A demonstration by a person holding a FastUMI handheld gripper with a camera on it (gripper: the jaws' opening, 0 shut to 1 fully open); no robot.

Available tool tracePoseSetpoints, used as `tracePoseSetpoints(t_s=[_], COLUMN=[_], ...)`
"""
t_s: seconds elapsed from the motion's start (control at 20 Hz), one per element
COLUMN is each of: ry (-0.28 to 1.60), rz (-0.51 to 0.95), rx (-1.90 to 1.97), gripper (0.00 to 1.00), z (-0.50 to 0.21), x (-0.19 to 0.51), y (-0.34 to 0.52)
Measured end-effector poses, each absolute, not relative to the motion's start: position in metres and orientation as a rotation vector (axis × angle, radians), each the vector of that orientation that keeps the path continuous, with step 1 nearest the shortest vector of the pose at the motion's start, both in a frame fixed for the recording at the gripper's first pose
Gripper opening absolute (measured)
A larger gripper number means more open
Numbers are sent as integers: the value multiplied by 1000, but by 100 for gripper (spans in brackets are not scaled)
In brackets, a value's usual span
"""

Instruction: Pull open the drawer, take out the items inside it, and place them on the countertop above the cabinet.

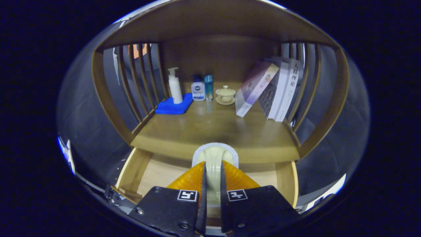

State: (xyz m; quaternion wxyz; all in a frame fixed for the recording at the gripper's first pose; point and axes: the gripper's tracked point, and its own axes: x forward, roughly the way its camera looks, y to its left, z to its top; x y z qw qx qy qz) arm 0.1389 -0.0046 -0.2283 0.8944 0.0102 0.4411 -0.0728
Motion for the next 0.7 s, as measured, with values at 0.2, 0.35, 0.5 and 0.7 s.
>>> tracePoseSetpoints(t_s=[0.2, 0.35, 0.5, 0.7], ry=[914, 944, 972, 975], rz=[-163, -159, -173, -197], rx=[3, 15, 27, -1], gripper=[20, 20, 20, 20], z=[-231, -247, -262, -271], x=[172, 191, 212, 236], y=[-10, -10, -17, -25])
